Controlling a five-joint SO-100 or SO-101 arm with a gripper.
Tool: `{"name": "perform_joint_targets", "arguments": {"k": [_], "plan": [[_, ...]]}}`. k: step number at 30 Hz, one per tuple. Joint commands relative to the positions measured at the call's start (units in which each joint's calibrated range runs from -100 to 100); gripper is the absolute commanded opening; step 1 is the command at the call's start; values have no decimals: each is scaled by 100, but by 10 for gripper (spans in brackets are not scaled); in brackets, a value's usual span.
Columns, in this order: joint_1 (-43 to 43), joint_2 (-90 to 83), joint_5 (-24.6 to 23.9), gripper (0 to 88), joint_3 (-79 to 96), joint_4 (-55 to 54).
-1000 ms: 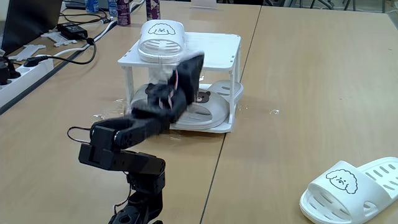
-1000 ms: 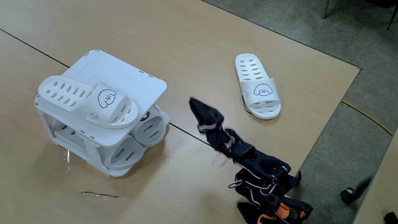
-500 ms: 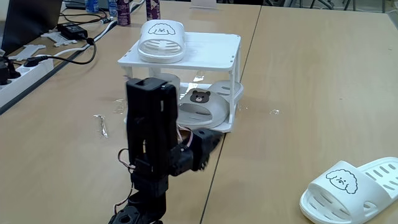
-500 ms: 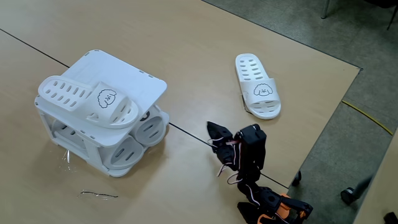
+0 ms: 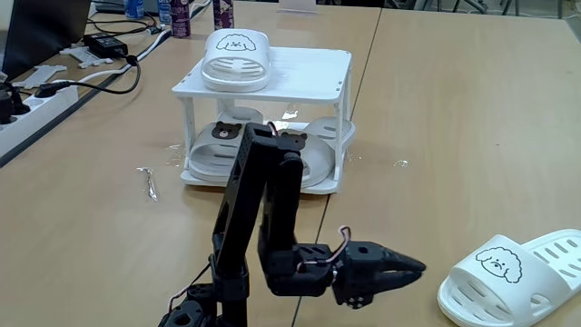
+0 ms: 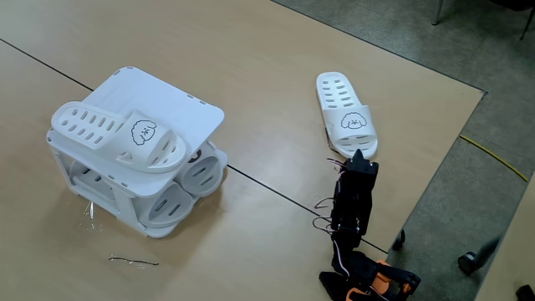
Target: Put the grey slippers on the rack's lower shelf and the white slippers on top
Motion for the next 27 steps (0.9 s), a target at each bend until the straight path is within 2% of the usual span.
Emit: {"name": "perform_joint_targets", "arguments": {"k": [1,3,6,8,12,22,27], "plan": [[67,282,42,8,-610,-44],[76,542,42,23,-962,-44],[67,963,42,164,-1603,-44],[67,1157,42,203,-1990,-35],[59,1518,42,211,-2802,284],[-171,1973,42,211,-5698,2777],[-352,2839,42,211,-7493,3226]]}}
